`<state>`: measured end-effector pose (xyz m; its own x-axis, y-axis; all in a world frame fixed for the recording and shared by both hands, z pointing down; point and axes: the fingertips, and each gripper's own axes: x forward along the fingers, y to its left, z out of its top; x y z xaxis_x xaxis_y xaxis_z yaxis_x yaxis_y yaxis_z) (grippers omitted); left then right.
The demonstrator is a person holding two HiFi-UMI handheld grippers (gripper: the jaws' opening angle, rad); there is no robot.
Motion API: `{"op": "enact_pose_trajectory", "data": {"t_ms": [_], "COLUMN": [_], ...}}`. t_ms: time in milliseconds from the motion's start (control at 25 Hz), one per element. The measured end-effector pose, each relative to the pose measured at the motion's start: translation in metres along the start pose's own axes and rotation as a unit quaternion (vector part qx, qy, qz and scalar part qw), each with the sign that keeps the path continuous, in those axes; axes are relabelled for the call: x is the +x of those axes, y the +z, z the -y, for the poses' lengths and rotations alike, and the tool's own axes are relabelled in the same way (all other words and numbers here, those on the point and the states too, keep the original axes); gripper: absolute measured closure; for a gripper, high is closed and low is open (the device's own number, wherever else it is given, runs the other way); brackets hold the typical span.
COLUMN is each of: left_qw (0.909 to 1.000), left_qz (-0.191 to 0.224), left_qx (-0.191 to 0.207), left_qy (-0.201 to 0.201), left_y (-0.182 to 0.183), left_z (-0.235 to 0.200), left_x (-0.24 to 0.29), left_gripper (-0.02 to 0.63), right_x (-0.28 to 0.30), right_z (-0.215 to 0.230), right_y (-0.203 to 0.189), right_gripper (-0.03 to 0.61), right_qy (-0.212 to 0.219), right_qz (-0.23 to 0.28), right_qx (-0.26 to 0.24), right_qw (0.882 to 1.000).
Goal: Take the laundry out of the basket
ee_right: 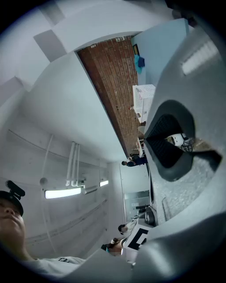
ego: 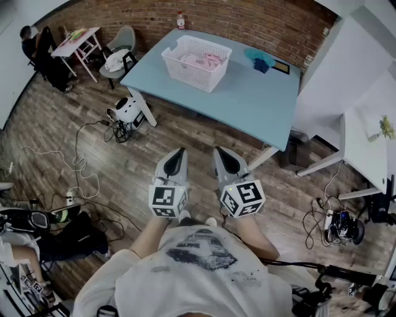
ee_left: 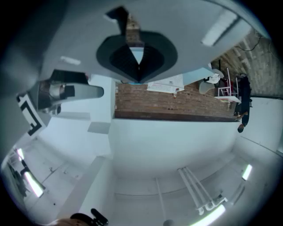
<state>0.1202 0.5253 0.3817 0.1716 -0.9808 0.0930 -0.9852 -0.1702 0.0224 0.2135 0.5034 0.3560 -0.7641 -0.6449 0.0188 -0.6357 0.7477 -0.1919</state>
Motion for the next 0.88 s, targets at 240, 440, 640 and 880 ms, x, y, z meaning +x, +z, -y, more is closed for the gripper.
{"op": "enact_pose_trajectory", "data": {"t_ms": [240, 440, 640, 880], "left_qw": [0.9997, 0.9996, 0.9995, 0.9995], "left_qz": [-0.011, -0.007, -0.013, -0.01], "left_qx": [0.019, 0.023, 0.022, 0.023], "left_qy": [0.01, 0.014, 0.018, 0.018], "left_y": [-0.004, 0.0, -0.003, -0.005], "left_z": [0.023, 0.037, 0.039, 0.028], "left_x": [-0.004, -0.006, -0.004, 0.011], "left_gripper": [0.624, 0.624, 0.624, 0.624], "right_x": [-0.023, -0.038, -0.039, -0.019], "right_z": [0.006, 0.011, 0.021, 0.027], "right_y": [0.004, 0.006, 0.003, -0.003], "right_gripper": [0.581, 0.581, 0.581, 0.581], "right_qy": [0.007, 0.021, 0.021, 0.026], "right_qz": [0.003, 0.014, 0.012, 0.006], "right_qx": [-0.001, 0.019, 0.03, 0.031], "right_qw": [1.0, 0.999, 0.999, 0.999]}}
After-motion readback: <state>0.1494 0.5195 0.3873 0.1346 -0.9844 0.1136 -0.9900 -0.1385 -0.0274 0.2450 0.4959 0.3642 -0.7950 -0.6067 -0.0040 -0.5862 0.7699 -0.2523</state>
